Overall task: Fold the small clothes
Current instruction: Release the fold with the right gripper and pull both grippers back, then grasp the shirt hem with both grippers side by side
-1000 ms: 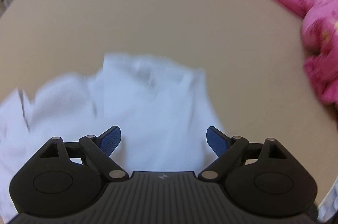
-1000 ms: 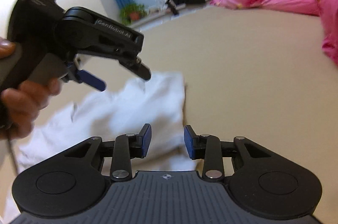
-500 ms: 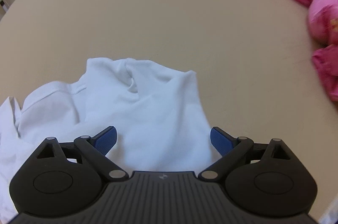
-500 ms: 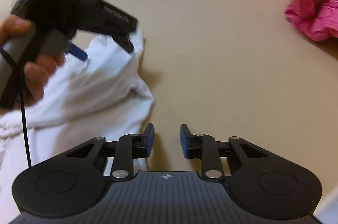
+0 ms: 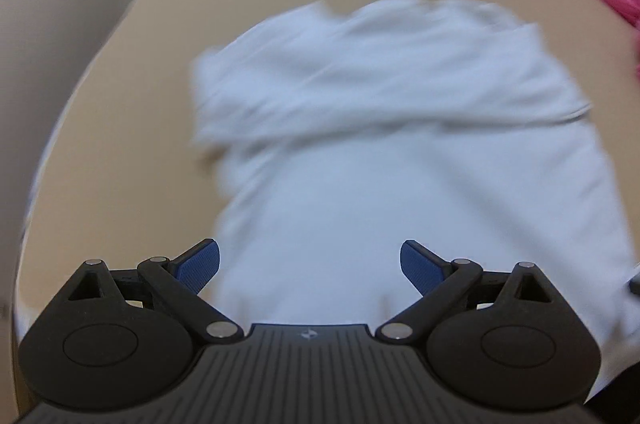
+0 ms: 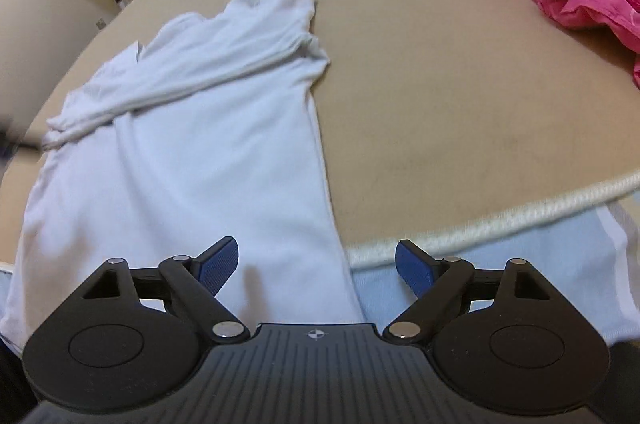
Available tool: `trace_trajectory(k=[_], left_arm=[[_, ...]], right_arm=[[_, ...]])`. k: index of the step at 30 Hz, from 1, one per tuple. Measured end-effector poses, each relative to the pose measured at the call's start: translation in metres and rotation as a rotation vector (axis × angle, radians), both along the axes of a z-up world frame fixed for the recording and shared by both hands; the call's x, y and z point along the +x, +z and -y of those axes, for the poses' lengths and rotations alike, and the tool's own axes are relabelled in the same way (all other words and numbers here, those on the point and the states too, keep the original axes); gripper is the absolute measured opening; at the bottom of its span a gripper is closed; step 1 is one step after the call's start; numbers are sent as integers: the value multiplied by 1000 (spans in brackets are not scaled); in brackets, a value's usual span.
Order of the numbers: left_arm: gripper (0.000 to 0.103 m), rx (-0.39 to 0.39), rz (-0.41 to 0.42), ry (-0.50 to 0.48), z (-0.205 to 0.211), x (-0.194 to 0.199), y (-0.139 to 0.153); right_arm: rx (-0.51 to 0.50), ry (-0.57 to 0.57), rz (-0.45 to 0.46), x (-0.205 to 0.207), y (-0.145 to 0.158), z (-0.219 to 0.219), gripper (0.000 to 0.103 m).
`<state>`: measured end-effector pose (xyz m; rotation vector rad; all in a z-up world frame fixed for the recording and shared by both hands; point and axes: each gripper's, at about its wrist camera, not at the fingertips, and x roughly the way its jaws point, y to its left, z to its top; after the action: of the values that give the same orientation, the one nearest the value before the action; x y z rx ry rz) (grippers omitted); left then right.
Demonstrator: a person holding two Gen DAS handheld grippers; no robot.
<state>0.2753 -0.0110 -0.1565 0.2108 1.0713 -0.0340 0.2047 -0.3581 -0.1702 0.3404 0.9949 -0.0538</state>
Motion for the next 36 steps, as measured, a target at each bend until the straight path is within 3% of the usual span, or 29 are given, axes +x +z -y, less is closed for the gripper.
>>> trace_trajectory(k=[4, 9, 13, 18, 22, 28, 30, 32, 34, 35, 36], left_arm=[[99, -14, -41, 111, -60, -39, -20], [99, -31, -112, 154, -93, -59, -53], [102, -79, -177, 144, -103, -68, -78], [103, -91, -148, 145, -104, -74, -77], [103, -113, -166, 127, -100, -74, -76], [103, -67, -173, 108, -84, -71, -80], [103, -65, -180, 110, -83, -69, -81], [103, -79, -190, 117, -84, -69, -79], [103, -95, -199, 113, -82, -68, -81], [103, -100, -201, 106, -81, -71, -81], [103, -101, -202, 99, -79, -73, -81]], right_arm=[[-6, -11, -28, -3, -3, -7, 88], [77, -20, -98, -11, -21, -13, 92], [116, -39, -80, -22, -20, -19, 92], [126, -25, -80, -23, -20, -25, 94], [213, -67, -77, -19, -21, -19, 97], [160, 5, -67, -19, -23, -30, 98], [138, 29, -62, -21, -21, -33, 89], [139, 45, -55, -24, -17, -34, 73], [162, 63, -55, -27, -14, -33, 37], [183, 69, -60, -27, -14, -32, 26], [202, 74, -66, -28, -15, -31, 23]])
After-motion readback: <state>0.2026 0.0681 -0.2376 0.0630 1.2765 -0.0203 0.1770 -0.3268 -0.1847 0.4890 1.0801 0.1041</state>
